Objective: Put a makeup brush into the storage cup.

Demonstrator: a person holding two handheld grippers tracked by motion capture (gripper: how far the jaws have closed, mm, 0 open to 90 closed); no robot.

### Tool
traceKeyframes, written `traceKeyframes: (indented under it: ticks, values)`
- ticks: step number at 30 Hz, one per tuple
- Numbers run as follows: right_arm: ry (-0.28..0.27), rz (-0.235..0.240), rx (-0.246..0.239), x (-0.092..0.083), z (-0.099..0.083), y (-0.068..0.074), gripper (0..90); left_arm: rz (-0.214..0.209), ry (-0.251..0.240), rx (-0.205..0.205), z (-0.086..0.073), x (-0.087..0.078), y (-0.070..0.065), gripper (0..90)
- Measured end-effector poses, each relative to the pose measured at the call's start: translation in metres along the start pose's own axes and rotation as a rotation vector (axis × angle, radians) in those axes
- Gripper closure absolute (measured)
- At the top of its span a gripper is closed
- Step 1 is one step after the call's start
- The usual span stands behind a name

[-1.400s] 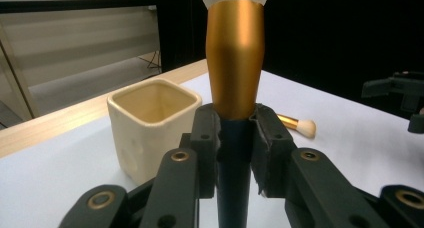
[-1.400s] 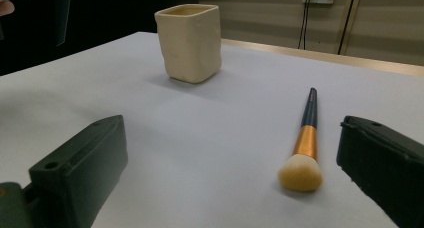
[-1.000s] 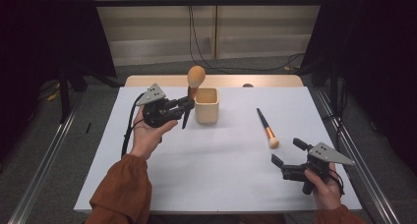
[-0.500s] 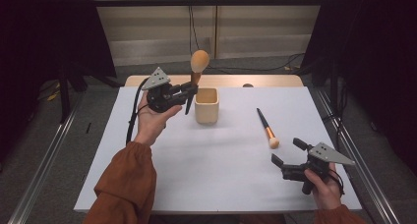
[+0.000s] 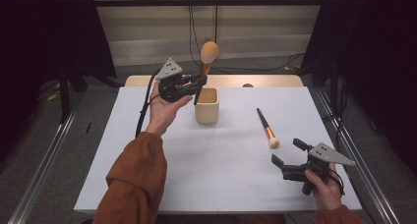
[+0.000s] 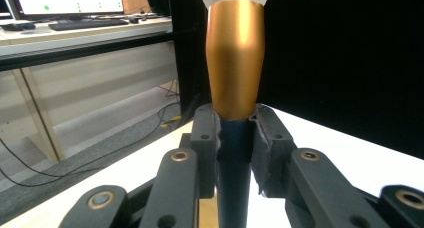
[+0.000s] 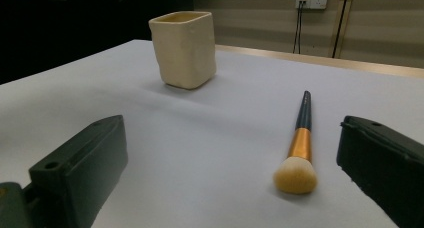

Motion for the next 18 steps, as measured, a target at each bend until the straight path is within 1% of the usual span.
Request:
traceKeyframes:
  ticks: [3, 8, 11, 13, 16, 17, 18]
  values:
    - [0.001, 0.004, -0.002, -0.001, 0.000, 0.000, 0.0, -0.006, -0.001, 0.002, 0.003, 0.008, 0.001, 74.3]
    - [0.004, 0.008, 0.000, -0.001, -0.001, 0.001, 0.0, 0.006, -0.001, -0.004, 0.003, 0.015, 0.007, 74.2]
    - [0.004, 0.006, 0.002, -0.002, -0.001, 0.000, 0.0, 0.013, 0.001, -0.011, 0.000, 0.018, 0.012, 74.2]
    - [0.002, 0.005, 0.003, -0.002, -0.001, 0.000, 0.0, 0.022, 0.007, -0.009, -0.003, 0.020, 0.016, 74.3]
    - [0.003, 0.007, 0.004, -0.001, -0.001, 0.000, 0.0, 0.021, 0.009, -0.006, -0.006, 0.023, 0.018, 74.2]
    - [0.004, 0.007, 0.004, -0.001, -0.001, 0.000, 0.0, 0.019, 0.005, -0.009, -0.007, 0.023, 0.019, 74.2]
    - [0.004, 0.005, 0.004, -0.001, -0.001, 0.000, 0.0, 0.016, -0.004, -0.025, -0.008, 0.024, 0.020, 74.2]
Point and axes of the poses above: each handheld gripper's, and its own axes: x roughly forward along the jaws, z roughly out of its top, y roughly to its left, the point moved 8 cm from there along x, roughly forward along the jaws
